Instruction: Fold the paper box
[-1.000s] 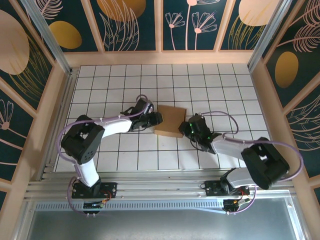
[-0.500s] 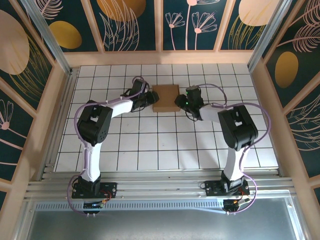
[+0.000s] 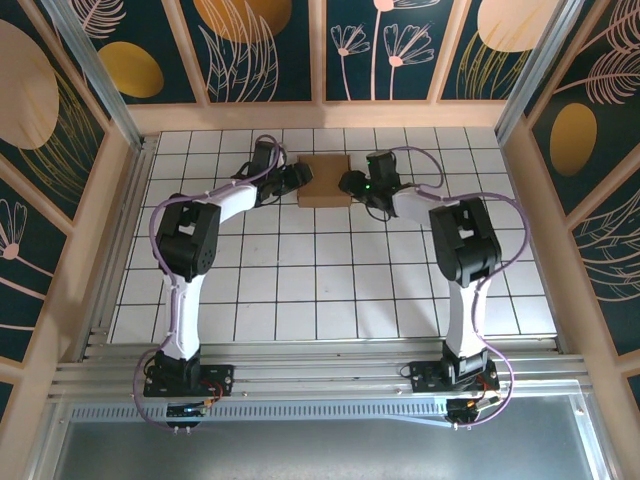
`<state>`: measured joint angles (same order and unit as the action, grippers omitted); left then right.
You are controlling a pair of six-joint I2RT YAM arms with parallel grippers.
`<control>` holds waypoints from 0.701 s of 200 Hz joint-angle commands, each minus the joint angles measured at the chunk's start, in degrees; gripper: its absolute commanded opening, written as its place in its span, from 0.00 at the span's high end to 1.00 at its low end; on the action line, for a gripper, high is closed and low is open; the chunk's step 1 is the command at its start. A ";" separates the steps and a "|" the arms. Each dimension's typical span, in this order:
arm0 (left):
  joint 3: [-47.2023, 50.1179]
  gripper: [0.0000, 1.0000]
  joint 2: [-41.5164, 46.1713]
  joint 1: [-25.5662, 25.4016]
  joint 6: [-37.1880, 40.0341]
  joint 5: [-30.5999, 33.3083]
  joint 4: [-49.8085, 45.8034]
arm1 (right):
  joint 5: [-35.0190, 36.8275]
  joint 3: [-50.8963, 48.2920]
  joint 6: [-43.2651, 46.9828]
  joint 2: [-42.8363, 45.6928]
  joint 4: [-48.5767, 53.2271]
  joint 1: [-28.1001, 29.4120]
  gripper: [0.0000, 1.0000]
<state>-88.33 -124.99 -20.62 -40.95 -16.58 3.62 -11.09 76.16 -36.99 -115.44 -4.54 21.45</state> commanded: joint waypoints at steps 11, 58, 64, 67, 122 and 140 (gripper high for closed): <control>7.27 0.23 16.84 0.41 4.92 -4.71 1.56 | 0.11 -5.67 7.57 21.70 5.42 -4.77 0.18; 36.44 0.01 49.68 0.37 11.27 8.04 6.14 | 20.61 -32.29 25.53 50.07 1.78 -10.62 0.03; 39.73 0.01 53.00 0.41 12.10 11.23 6.20 | 21.96 -36.83 26.26 52.48 -0.38 -11.72 0.01; 41.39 0.01 54.54 0.41 12.77 12.54 6.42 | 22.58 -38.71 26.41 53.83 -1.31 -12.42 0.01; 69.57 0.01 76.49 0.38 22.30 42.65 22.99 | 19.06 -65.33 28.83 54.87 -35.01 -24.30 0.01; 76.05 0.01 76.72 0.41 32.86 48.02 34.59 | 15.01 -62.24 28.10 44.77 -39.04 -27.48 0.01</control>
<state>-18.28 -49.69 -20.56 -21.52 16.45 19.81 7.42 10.96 -10.48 -61.80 -25.85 -2.83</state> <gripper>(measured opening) 0.988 0.992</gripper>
